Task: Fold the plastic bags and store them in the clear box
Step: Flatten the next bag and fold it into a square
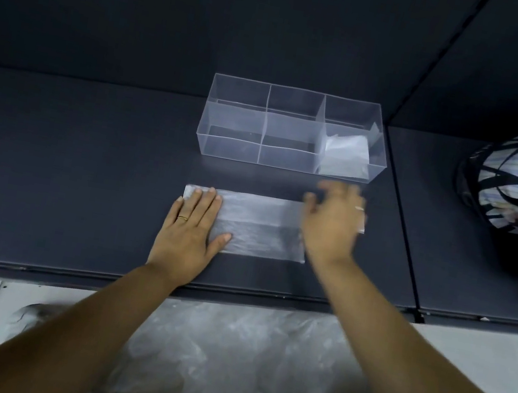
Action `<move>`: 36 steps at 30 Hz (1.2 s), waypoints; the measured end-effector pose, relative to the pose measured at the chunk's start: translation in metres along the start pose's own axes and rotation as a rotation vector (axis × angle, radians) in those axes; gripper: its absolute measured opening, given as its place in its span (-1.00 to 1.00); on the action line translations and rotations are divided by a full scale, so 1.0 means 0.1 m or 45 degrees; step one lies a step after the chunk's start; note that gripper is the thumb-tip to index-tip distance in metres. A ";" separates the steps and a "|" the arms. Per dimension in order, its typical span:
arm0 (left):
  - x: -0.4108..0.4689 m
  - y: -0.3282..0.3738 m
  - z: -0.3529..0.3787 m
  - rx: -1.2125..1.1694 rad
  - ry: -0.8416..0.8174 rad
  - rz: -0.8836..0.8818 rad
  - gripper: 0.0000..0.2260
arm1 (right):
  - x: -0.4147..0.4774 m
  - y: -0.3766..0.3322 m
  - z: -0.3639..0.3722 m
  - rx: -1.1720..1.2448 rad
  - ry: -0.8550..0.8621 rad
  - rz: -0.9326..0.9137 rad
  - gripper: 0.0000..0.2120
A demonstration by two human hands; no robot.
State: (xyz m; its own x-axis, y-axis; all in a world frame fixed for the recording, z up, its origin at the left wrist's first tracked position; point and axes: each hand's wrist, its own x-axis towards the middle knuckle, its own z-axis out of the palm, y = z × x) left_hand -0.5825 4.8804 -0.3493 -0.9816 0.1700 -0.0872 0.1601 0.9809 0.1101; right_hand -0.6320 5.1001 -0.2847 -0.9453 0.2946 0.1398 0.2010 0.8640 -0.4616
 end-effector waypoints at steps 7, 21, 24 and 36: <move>0.00 -0.01 -0.03 0.052 -0.082 -0.003 -0.24 | -0.50 -0.50 0.73 -0.039 -0.620 -0.411 -0.45; 0.01 -0.01 -0.12 0.049 -0.121 0.020 -0.07 | -0.41 0.72 -0.05 -0.125 -0.161 -0.400 -0.57; -0.08 0.11 -0.21 -0.034 0.018 0.122 -0.18 | -0.62 0.67 -0.03 -0.033 -0.327 -0.552 -0.79; -0.21 0.62 -0.21 -0.266 0.127 0.209 -0.61 | -0.48 0.56 -0.28 0.163 -0.657 -0.264 -0.88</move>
State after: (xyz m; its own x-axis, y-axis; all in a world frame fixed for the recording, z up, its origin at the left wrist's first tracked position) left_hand -0.5542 4.9358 -0.3202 -0.9515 0.3044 0.0454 0.3026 0.8987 0.3175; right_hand -0.5678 5.1458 -0.2929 -0.9712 -0.1412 -0.1921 -0.0046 0.8167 -0.5771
